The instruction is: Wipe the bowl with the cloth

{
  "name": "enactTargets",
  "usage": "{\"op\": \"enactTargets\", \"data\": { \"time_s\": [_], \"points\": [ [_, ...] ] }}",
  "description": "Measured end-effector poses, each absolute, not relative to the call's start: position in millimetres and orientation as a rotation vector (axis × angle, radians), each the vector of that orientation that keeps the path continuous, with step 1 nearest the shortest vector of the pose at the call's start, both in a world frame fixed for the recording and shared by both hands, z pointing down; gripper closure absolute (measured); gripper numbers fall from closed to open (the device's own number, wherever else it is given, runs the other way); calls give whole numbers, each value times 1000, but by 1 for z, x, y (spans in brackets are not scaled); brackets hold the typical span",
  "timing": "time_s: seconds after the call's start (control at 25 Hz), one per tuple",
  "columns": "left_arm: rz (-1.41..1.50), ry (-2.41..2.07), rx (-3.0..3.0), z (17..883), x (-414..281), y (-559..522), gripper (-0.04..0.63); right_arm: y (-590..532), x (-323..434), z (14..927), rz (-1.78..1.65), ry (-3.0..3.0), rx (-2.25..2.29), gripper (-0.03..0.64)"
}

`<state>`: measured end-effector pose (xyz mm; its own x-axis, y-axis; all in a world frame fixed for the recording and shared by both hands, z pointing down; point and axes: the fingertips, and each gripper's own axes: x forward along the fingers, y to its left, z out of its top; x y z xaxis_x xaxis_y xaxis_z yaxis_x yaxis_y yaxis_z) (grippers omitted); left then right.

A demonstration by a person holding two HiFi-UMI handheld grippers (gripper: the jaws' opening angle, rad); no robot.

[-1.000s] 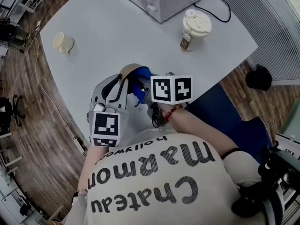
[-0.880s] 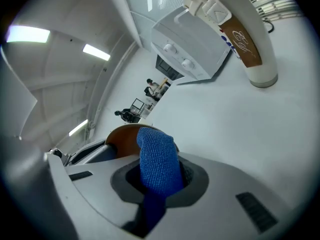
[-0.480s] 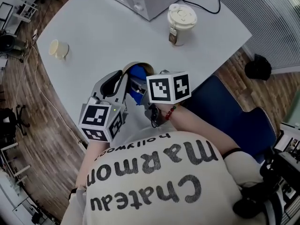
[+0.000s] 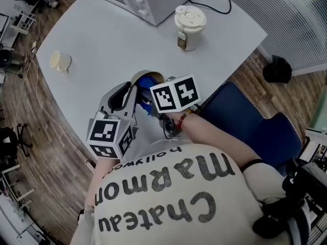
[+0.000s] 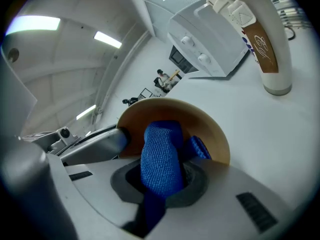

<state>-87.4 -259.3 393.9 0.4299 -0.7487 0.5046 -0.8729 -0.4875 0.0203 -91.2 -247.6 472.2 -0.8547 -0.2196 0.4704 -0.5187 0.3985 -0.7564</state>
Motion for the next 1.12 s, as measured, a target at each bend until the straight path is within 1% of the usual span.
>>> {"op": "enactTargets", "data": {
  "time_s": [0.28,0.56,1.0,1.08,1.12],
  "points": [
    [601,-1447,2377,397,-108,-253,531,-250,-93,480,1304,-2348,673,580],
    [542,-1465,2309,400,-134,-248,531,-253,-105,474,1084,-2363,657,580],
    [533,-1503,2252,399,-166,-235,525,-258,-121,458,742,-2398,637,580],
    [495,-1508,2233,398,-169,-233,525,-255,-123,453,739,-2412,638,580],
    [450,-1515,2216,397,-170,-233,526,-253,-126,449,790,-2437,633,578]
  ]
}}
